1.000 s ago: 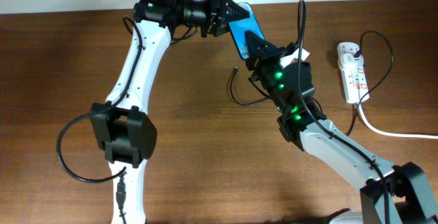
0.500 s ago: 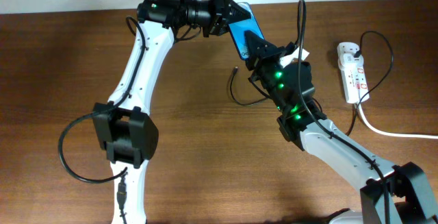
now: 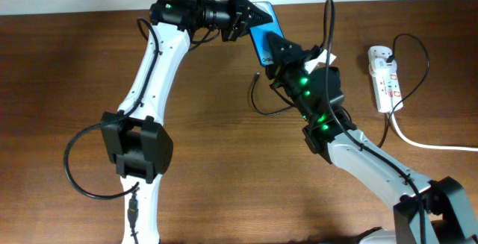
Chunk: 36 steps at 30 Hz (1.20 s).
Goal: Plug charger to phone and switch on socket
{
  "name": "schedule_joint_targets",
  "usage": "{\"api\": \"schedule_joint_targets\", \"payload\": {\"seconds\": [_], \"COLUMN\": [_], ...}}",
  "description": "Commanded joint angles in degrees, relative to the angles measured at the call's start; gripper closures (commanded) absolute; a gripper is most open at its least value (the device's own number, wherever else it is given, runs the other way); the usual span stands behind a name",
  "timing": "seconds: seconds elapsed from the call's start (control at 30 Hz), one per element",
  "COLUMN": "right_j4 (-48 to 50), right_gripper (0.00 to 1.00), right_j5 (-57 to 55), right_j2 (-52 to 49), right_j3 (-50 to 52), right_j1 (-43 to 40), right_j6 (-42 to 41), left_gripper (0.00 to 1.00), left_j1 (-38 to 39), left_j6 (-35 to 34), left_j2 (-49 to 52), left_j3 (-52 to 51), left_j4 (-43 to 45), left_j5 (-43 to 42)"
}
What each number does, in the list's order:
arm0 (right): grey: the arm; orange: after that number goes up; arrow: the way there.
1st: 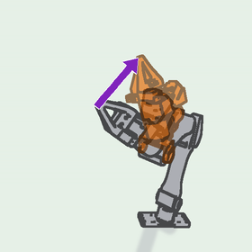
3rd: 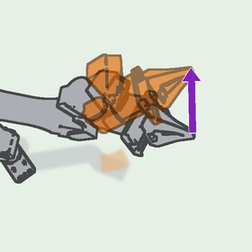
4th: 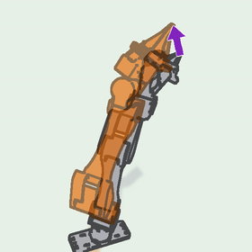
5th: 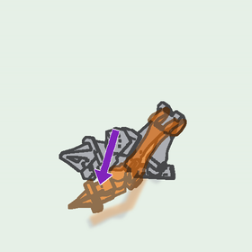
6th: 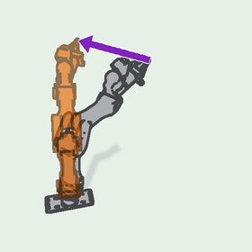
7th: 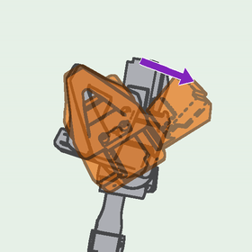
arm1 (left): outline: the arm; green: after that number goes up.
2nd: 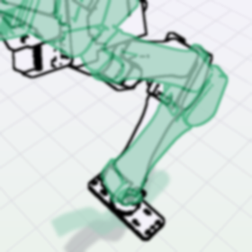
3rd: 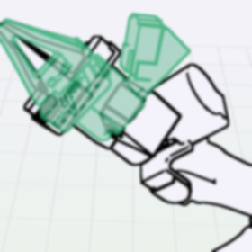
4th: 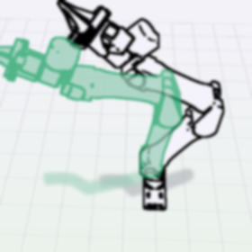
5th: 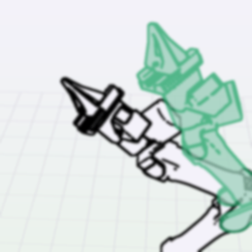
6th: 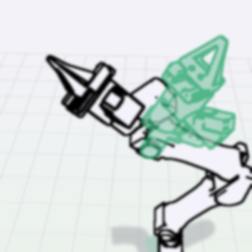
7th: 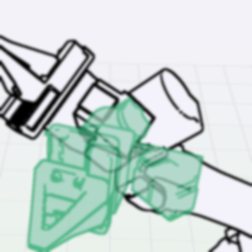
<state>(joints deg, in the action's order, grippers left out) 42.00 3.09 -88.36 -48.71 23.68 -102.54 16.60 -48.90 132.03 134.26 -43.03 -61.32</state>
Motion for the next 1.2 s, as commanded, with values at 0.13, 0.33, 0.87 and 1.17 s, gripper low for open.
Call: {"api": "schedule_joint_targets", "payload": {"seconds": [0.13,0.33,0.87,1.17], "right_j4": [-3.02,-13.22,-46.40,-79.93], "right_gripper": [0.20,0.02,0.15,0.51], "right_j5": [2.51,2.95,36.09,18.67], "right_j2": [0.11,0.13,0.13,-1.86], "right_j3": [-1.46,-1.46,-3.98,-34.99], "right_j1": [0.68,-0.70,-11.41,-11.32], "right_j6": [1.77,17.90,69.42,75.60], "left_gripper": [1.00,1.00,1.00,1.00], "left_j1": [-0.33,-5.92,-17.64,-17.62], "left_j6": [4.31,18.38,43.43,43.43], "left_j2": [-0.57,-0.57,-0.57,-0.57], "left_j3": [0.85,0.85,0.85,0.85], "left_j4": [0.48,-8.66,-35.54,-35.52], "left_j5": [0.04,-0.26,0.46,-4.50]}}
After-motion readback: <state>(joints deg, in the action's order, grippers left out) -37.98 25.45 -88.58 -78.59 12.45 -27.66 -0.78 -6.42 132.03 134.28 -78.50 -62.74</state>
